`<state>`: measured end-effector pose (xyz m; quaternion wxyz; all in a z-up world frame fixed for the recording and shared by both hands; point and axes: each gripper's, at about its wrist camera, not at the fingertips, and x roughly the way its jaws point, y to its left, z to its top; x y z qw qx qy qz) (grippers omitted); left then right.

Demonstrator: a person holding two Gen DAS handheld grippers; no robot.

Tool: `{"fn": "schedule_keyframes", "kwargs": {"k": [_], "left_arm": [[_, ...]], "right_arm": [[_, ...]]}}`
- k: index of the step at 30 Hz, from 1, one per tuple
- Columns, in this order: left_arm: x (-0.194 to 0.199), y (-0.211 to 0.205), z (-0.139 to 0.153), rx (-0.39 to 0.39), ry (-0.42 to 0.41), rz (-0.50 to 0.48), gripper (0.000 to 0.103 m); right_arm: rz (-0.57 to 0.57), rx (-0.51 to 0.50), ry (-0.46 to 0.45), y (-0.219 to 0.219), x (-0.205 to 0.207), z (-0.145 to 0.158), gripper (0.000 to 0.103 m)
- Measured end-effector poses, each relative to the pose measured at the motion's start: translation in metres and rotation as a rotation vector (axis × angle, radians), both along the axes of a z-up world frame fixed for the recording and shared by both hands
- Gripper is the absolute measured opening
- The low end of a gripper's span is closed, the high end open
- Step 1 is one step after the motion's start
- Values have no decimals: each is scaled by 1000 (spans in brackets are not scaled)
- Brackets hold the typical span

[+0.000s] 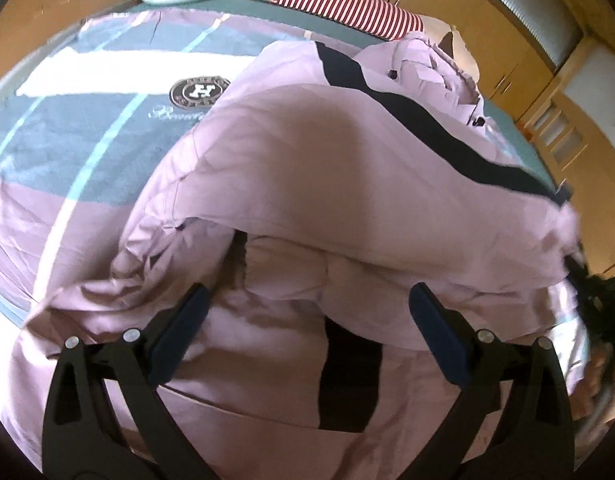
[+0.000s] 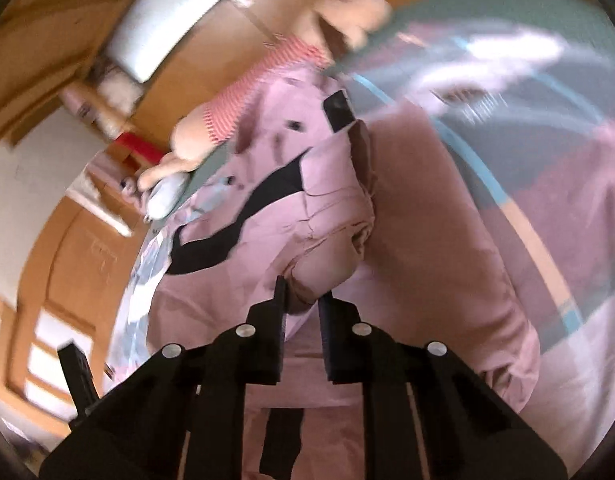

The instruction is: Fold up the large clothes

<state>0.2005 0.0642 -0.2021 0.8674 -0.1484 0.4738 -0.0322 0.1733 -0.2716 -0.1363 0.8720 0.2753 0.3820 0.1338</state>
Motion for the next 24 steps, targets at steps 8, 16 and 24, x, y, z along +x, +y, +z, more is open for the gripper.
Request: {"fn": "schedule_keyframes", "kwargs": {"k": [8, 16, 24], "left_arm": [[-1, -7, -1, 94, -6, -9, 101], [-2, -7, -1, 109, -7, -12, 101], [-4, -9, -2, 139, -10, -16, 101]], "right_arm": [[-19, -143, 115, 10, 13, -27, 15], [-225, -219, 112, -18, -3, -12, 68], [-38, -360, -16, 23, -3, -4, 34]]}}
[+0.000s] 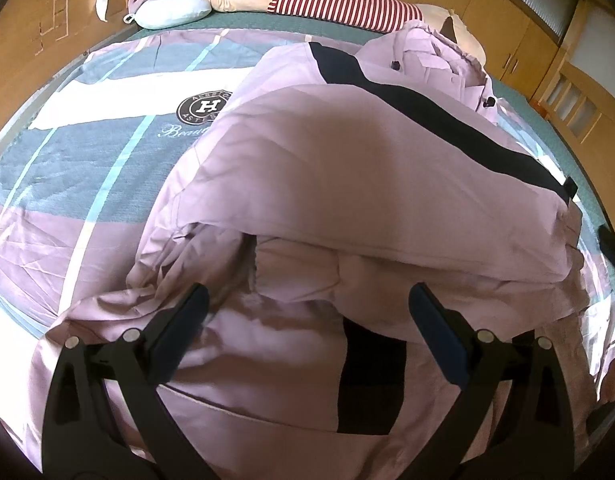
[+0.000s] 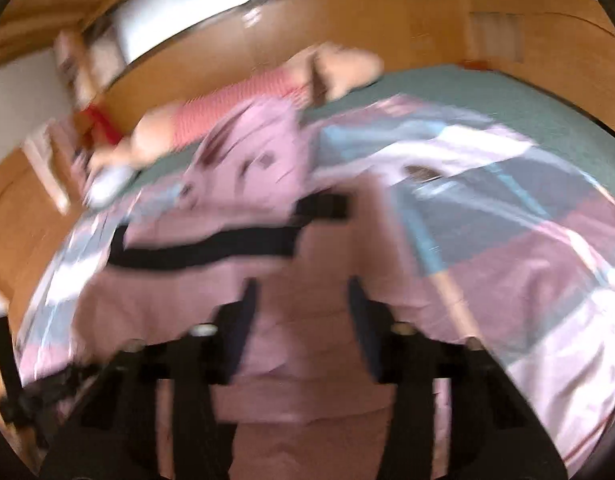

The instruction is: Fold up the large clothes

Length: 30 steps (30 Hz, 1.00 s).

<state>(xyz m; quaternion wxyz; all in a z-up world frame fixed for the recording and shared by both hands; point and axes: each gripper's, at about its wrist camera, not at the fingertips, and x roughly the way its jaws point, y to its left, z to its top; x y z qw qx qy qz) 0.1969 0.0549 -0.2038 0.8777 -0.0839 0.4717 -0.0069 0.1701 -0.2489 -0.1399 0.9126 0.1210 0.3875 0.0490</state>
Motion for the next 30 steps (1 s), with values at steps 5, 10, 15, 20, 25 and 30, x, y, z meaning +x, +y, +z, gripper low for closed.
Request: {"fn": "schedule_keyframes", "kwargs": {"k": [5, 10, 15, 20, 25, 30], "left_arm": [[-1, -4, -1, 30, -1, -8, 101], [-4, -4, 3, 44, -27, -8, 101], [-8, -12, 9, 105, -73, -26, 101], [-9, -23, 9, 175, -84, -62, 101], [-11, -29, 8, 210, -87, -88, 101], [-11, -30, 7, 212, -81, -91, 101]], "right_arm": [[9, -74, 148, 13, 13, -39, 33], [13, -113, 167, 18, 10, -40, 34], [21, -120, 169, 20, 8, -41, 43], [5, -180, 133, 28, 4, -34, 75], [-14, -199, 66, 29, -2, -22, 75], [-36, -207, 107, 25, 3, -28, 75]]}}
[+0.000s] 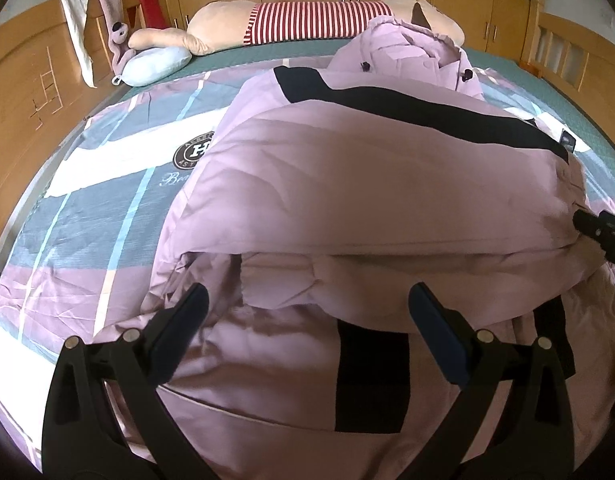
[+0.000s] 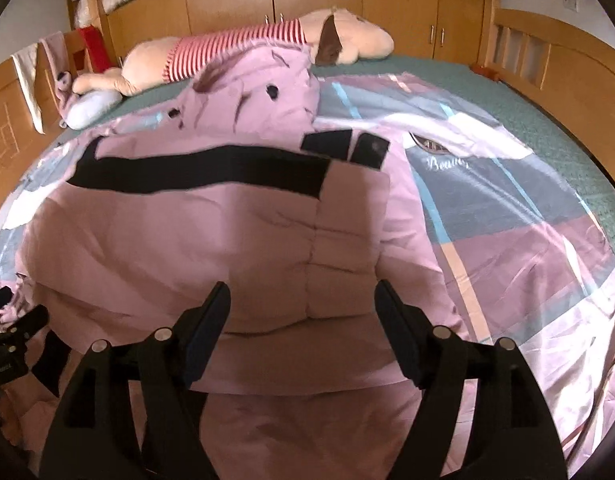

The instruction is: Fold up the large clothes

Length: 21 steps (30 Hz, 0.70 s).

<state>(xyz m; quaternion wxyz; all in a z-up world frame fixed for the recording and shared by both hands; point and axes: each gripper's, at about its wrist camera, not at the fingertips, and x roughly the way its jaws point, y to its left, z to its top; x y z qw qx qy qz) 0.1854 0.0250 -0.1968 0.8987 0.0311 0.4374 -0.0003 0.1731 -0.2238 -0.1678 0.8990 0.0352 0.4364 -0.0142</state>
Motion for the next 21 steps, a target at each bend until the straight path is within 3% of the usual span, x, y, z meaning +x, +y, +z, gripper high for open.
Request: {"fn": "schedule_keyframes", "kwargs": {"k": [6, 12, 15, 17, 20, 21], "left_arm": [[2, 0, -4, -1, 14, 4, 101], [1, -3, -8, 4, 28, 17, 101], [-6, -8, 1, -11, -4, -1, 101], [-10, -11, 6, 2, -14, -14, 101], [-19, -8, 12, 62, -2, -12, 101], [-21, -6, 14, 82, 6, 2, 101]], "right_arm": [[-19, 22, 70, -5, 7, -14, 75], [-5, -50, 87, 5, 7, -22, 82], [-3, -65, 78, 5, 4, -21, 83], [-19, -48, 38, 3, -1, -14, 83], [-14, 53, -143, -2, -24, 13, 83], [8, 42, -166, 3, -26, 19, 83]]}}
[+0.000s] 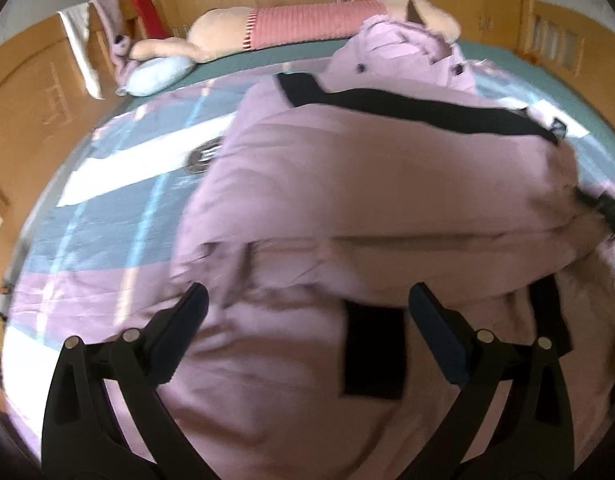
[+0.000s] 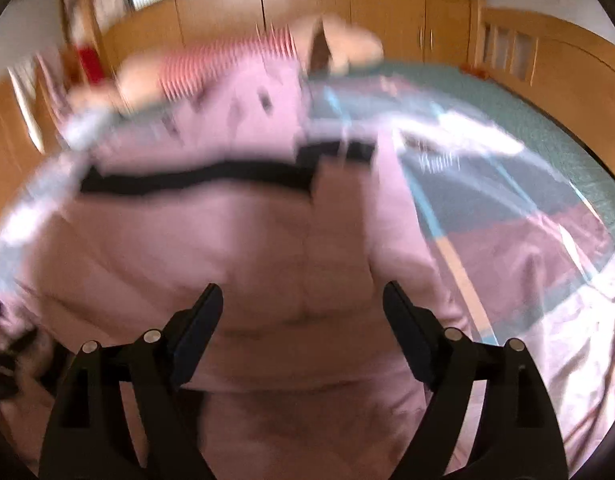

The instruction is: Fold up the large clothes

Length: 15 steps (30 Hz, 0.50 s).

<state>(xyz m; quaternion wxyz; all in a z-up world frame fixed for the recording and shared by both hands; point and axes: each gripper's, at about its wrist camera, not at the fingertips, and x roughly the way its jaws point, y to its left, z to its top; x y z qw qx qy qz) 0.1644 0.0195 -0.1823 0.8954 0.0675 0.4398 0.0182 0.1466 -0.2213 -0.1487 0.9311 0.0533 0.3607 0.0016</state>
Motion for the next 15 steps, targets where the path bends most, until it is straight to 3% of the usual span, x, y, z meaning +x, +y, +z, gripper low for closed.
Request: {"fn": "schedule_keyframes", "kwargs": {"k": [3, 7, 10, 15], "left_arm": [[-2, 15, 4, -10, 1, 31, 101], [8, 36, -15, -63, 112, 106, 101], [13, 55, -26, -124, 170, 179, 101], [7, 68, -12, -257, 108, 206, 101]], "right_arm": [[56, -58, 61, 15, 5, -14, 83], [58, -101, 215, 24, 22, -49, 83], [59, -107, 212, 25, 21, -48, 83], [61, -82, 79, 27, 5, -27, 83]]}}
